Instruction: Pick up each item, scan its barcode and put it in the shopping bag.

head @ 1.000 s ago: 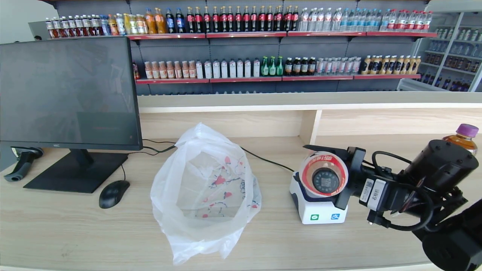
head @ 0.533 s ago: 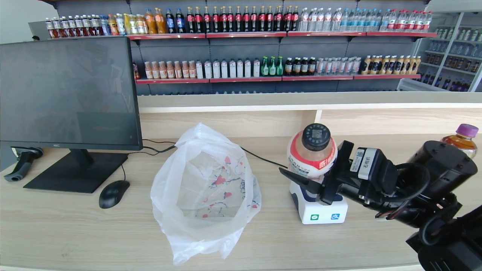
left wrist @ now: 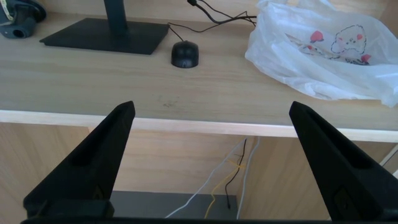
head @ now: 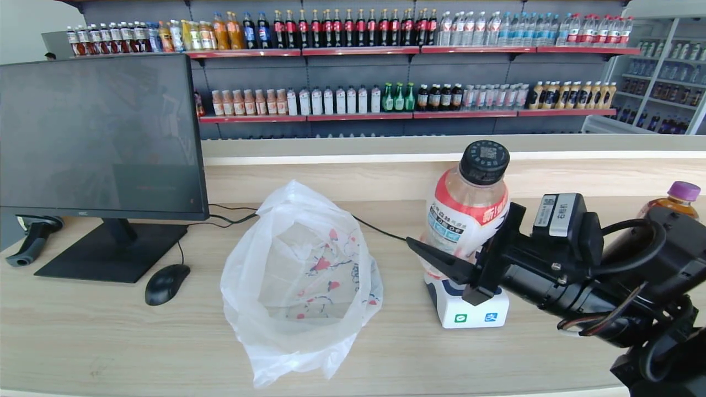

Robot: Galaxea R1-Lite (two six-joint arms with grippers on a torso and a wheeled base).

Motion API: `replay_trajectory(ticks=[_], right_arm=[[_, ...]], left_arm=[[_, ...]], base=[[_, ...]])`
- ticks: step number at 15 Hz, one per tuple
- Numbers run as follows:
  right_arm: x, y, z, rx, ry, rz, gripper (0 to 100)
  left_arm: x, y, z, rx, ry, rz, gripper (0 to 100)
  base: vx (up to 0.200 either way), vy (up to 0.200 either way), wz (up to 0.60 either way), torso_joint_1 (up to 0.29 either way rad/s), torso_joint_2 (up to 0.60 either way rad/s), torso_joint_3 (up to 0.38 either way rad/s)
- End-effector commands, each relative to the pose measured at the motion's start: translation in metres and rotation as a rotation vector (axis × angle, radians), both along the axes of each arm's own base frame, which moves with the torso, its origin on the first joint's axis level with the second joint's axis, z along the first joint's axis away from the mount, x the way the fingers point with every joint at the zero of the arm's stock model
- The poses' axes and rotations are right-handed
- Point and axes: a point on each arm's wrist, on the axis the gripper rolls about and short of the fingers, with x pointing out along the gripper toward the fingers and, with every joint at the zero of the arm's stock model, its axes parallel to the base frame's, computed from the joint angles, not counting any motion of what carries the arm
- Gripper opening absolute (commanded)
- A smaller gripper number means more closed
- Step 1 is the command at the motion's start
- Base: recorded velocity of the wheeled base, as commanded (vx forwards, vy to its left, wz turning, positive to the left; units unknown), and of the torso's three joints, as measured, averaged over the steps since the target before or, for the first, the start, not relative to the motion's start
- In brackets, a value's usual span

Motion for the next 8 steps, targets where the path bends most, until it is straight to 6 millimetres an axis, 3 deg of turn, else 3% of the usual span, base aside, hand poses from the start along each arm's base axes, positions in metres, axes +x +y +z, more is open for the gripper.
replay_trajectory(ticks=[1,3,6,8], right_arm=[[-0.010,-0.001,0.007,0.040,0.028,0.034,0],[-0.013,0.002,0.016,0.098,0.047,0.027,0],[-0.008,-0.006,0.020,0.213,0.117,-0.177,0],[0.001,0.001,0.028,0.306,0.125,-0.298,0]], left_arm=[[0.000,0.000,0.000,0.000,0.001,0.000,100],[0.000,0.000,0.000,0.000,0.001,0.001,100],[0.000,0.000,0.000,0.000,-0.001,0.000,100],[0.000,0.000,0.000,0.000,0.001,0.000,100]], base=[[0.000,0.000,0.00,0.000,0.00,0.000],[0.000,0.000,0.00,0.000,0.00,0.000],[0.000,0.000,0.00,0.000,0.00,0.000],[0.000,0.000,0.00,0.000,0.00,0.000]])
